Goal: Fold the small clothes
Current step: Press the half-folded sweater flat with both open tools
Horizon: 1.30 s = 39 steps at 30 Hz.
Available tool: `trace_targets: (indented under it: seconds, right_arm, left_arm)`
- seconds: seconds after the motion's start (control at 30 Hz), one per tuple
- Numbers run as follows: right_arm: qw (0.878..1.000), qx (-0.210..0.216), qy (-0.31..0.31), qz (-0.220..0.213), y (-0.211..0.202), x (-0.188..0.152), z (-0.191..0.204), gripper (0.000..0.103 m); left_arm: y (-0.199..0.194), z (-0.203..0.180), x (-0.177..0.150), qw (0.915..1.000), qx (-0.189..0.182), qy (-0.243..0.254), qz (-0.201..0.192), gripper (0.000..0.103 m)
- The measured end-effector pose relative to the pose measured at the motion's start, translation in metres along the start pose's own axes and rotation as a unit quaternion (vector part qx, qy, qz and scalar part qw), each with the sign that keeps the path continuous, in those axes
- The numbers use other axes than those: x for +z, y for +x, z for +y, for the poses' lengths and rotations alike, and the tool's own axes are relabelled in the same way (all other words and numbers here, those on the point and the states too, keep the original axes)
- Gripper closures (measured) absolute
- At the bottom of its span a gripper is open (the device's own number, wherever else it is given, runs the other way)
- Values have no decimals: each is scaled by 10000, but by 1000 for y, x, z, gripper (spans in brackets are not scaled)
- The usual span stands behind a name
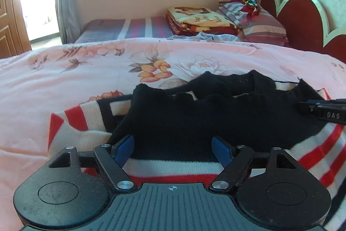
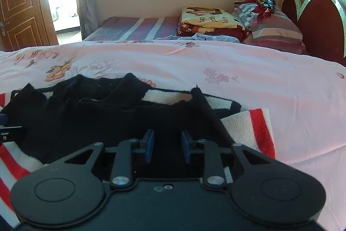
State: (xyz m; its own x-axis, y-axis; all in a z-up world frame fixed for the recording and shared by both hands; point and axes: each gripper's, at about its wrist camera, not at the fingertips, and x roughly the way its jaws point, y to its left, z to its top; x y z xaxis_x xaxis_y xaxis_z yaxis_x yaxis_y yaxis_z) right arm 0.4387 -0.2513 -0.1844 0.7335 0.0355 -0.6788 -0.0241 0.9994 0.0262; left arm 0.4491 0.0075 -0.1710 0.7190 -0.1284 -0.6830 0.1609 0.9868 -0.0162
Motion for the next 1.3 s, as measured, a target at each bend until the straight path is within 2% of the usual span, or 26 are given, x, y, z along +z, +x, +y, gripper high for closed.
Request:
trace_targets:
  seconds: [0.1, 0.2, 0.3, 0.43, 0.57, 0.63, 0.8, 1.0, 1.13, 1.3]
  right_arm:
    - [9999, -91, -27, -89, 6, -3, -5, 77]
    - [9999, -155, -12, 6, -2, 2, -2, 77]
    - [9997, 144, -64, -181, -29, 2, 12, 74]
    - [9978, 581, -288, -114, -49, -9, 46, 76]
    - [9948, 552, -844, -116, -59, -28, 72, 76]
    - [9940, 442, -1003, -59, -54, -36, 73, 76]
    - [9968, 308, -725, -123, -44, -34, 58, 75]
    - [9986, 131, -517, -40, -55, -32, 55, 74]
    - [9977, 353, -537, -204, -86, -41, 61, 74]
    - [9973, 567, -445, -111, -104, -56, 74, 74]
  left_arm:
    - [-1, 2, 1, 9999, 23, -106, -19, 24]
    - [-15, 5, -1, 9996, 88, -278, -32, 24]
    - [-36, 1, -5, 9996, -58, -259, -120, 24]
    - [-49, -13, -14, 9999, -84, -94, -40, 24]
    - [-59, -17, -39, 9999, 85, 130, -3, 23]
    - [-63, -10, -48, 9999, 169, 28, 18, 13]
    - [-67, -3, -57, 9996, 186, 194, 49, 12]
    - [-81, 7, -58, 9995, 245, -167, 96, 12]
    - [-97, -1, -58, 9997, 168, -182, 43, 12]
    - [-102, -17, -61, 10000, 61, 17, 58, 12]
